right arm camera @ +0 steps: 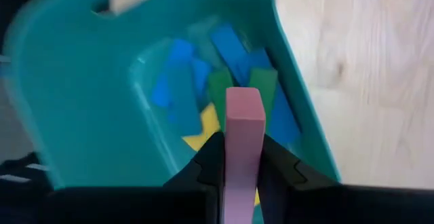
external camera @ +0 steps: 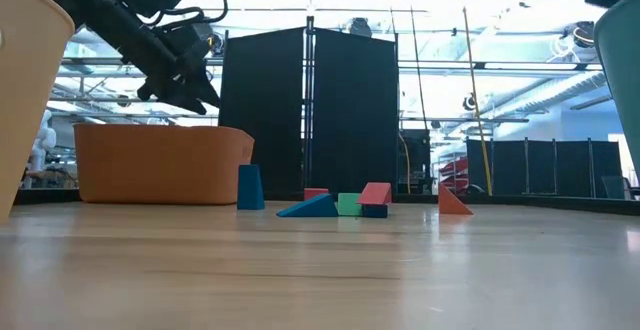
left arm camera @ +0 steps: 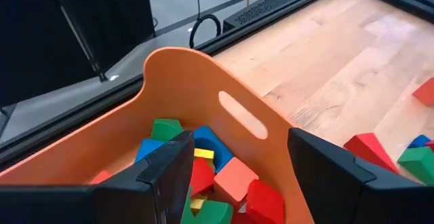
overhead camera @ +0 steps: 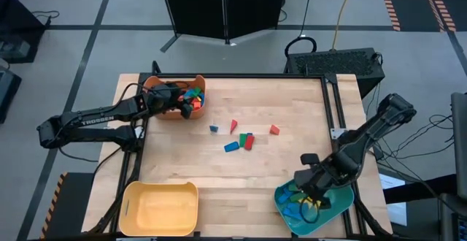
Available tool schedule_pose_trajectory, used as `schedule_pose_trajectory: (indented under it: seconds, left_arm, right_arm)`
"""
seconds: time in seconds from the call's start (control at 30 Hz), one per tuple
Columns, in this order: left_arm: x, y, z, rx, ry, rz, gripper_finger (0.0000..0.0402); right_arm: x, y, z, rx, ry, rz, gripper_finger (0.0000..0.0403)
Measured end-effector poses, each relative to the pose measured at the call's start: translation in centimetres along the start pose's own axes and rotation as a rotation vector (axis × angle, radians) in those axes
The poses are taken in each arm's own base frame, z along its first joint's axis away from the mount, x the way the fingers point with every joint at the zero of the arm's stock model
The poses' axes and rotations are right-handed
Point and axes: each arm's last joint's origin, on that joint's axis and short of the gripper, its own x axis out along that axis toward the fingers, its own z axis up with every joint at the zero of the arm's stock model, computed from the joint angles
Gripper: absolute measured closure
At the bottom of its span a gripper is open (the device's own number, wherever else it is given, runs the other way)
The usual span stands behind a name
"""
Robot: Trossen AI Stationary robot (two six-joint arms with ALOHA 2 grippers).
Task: Sort blocks by size
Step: Put the pink rectangular block into the blue bin, then put the blue rectangular block into the blue bin
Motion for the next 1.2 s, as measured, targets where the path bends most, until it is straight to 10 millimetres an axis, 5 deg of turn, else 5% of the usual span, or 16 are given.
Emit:
schedule_pose_trajectory:
  seconds: [0.53,0.87,1.2]
  left_arm:
    - [-0.2,-0.9,0.8,-0.014,-0.098,-0.06,0.0162]
    - [-0.2,-0.9,0.8,-0.014,-0.097,-0.06,0.0162]
    - [-0.2,-0.9,0.8,-0.014,-0.097,-0.059,0.0162]
  right_arm:
    - [5.2,-1.8,-3.4,0.19,0.166,-0.046,0.0312]
    - [4.4,-1.5,-2.6,0.164,0.129,-0.021,0.0294]
    - [2.2,-2.3,0.3,0.07,-0.037,-0.075,0.0294]
